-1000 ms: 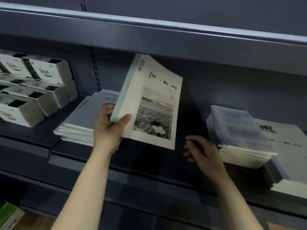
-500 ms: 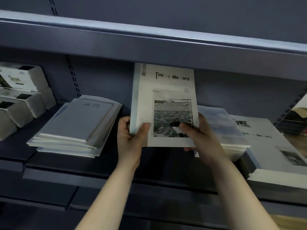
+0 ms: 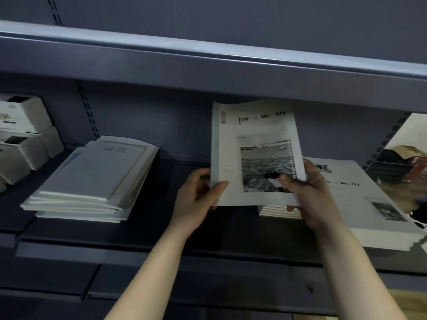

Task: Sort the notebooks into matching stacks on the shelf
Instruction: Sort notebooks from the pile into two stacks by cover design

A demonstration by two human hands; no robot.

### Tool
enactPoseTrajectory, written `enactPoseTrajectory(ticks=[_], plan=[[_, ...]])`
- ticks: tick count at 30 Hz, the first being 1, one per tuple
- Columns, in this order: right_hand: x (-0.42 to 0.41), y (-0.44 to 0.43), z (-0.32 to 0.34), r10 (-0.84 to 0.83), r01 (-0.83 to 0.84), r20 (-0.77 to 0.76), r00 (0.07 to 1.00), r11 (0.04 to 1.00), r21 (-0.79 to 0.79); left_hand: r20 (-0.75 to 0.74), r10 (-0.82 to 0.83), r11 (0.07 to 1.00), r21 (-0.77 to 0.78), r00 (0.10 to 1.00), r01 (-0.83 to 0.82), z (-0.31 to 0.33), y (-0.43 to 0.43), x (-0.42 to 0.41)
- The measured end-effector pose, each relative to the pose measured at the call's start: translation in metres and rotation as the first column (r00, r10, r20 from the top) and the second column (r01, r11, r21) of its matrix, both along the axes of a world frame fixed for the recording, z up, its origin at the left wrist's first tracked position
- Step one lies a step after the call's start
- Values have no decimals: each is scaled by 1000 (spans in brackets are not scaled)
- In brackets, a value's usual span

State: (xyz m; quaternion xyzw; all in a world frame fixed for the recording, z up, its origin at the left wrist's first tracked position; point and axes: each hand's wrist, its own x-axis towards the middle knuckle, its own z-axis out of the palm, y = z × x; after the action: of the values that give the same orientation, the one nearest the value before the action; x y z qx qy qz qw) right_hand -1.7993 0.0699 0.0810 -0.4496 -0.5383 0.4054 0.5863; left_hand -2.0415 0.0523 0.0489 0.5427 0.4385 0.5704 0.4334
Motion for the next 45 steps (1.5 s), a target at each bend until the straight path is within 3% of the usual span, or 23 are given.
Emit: enactPoseTrajectory(ticks=[3, 5, 7, 11, 16, 22, 29, 35, 45], plan=[[29, -6, 1, -79, 80, 15, 997, 995, -66, -119, -8, 1000, -7, 993, 8, -8, 4, 6], [50, -9, 1, -127, 127, 3, 992, 987, -98, -283, 14, 1000, 10, 959, -11, -18, 9, 9], [73, -14, 3, -168, 166, -3, 986, 978, -129, -457, 45, 999, 42, 888, -29, -28, 14, 12], [117, -25, 7, -242, 244, 32, 970, 949, -202, -635, 23, 999, 46, 773, 7, -42, 20, 26], [161, -31, 2, -310, 363, 228, 923, 898, -249, -801, 64, 998, 52, 595, -37, -53, 28, 44], [192, -40, -3, -314, 410, 345, 884, 876, -254, -871, 146, 989, 128, 469, -70, -65, 32, 56], [214, -33, -6, -277, 462, 532, 800, 850, -254, -874, 174, 985, 149, 453, -89, -67, 35, 56], [223, -22, -9, -357, 564, 611, 707, 806, -181, -874, 174, 985, 149, 453, -90, -67, 34, 56], [255, -14, -18, -355, 670, 765, 537, 731, -131, -879, 182, 983, 149, 441, -109, -65, 34, 56]])
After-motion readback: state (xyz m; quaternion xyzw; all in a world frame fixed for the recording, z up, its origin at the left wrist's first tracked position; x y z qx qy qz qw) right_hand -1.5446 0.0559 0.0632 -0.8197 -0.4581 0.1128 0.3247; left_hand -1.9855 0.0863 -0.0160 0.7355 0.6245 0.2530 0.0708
